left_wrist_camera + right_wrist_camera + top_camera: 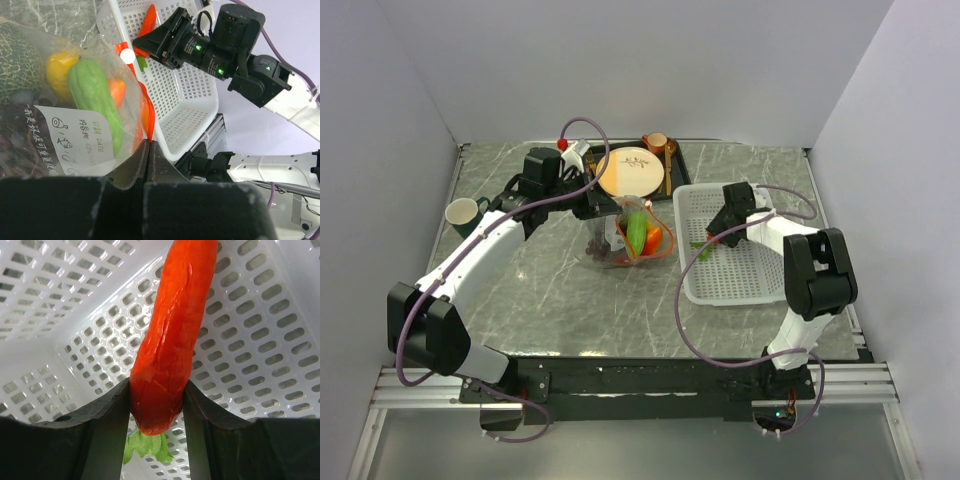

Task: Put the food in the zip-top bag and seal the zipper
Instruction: Pick up the fake vegetable from the bin.

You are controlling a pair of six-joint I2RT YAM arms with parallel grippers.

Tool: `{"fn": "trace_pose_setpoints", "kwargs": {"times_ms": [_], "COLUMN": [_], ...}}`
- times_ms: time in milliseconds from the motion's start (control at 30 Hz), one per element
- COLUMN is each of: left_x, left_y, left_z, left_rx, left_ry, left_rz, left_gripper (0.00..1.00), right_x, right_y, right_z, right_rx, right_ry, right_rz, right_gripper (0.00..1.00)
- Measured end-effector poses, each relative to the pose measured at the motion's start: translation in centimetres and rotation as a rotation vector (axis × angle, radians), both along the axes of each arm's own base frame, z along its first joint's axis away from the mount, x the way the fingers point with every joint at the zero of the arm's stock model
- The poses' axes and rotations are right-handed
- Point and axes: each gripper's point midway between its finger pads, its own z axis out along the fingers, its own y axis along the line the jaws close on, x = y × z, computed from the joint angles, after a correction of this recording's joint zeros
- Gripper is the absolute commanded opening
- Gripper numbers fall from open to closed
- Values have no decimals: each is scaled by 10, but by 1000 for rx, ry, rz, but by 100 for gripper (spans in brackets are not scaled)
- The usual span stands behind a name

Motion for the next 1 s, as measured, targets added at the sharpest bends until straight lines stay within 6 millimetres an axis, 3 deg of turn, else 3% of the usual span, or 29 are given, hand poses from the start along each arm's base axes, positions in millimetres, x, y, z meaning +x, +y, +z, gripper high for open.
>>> {"fn": "trace_pose_setpoints", "kwargs": {"times_ms": [300,400,533,600,633,667,800,1000], "left_x": [0,0,0,0,0,0,0,0], "left_y": [0,0,0,0,0,0,0,0], "left_z": [0,0,0,0,0,0,0,0], "left_rx": [1,0,0,0,0,0,0,0], "left_ry": [-1,-1,-1,-1,-1,-2,-2,-2], "left_rz": [2,2,2,1,1,1,1,2], "left_gripper": [1,1,1,1,1,1,1,1], "right_x": [-30,-39,-46,-48,-50,-50,-52,-45], "right_y": [-1,-1,-5,-8,-10,-11,-13,-11], "right_z": [2,1,0,-1,0,3,25,88], "right_rx": [-10,-32,-85,-108,-118,-124,-129,-111], "right_ry": [2,26,61,70,73,68,8,-181], "right_rz": [82,153,226,230,234,234,224,214], "right_gripper": [26,36,72,82,96,99,100,100]}}
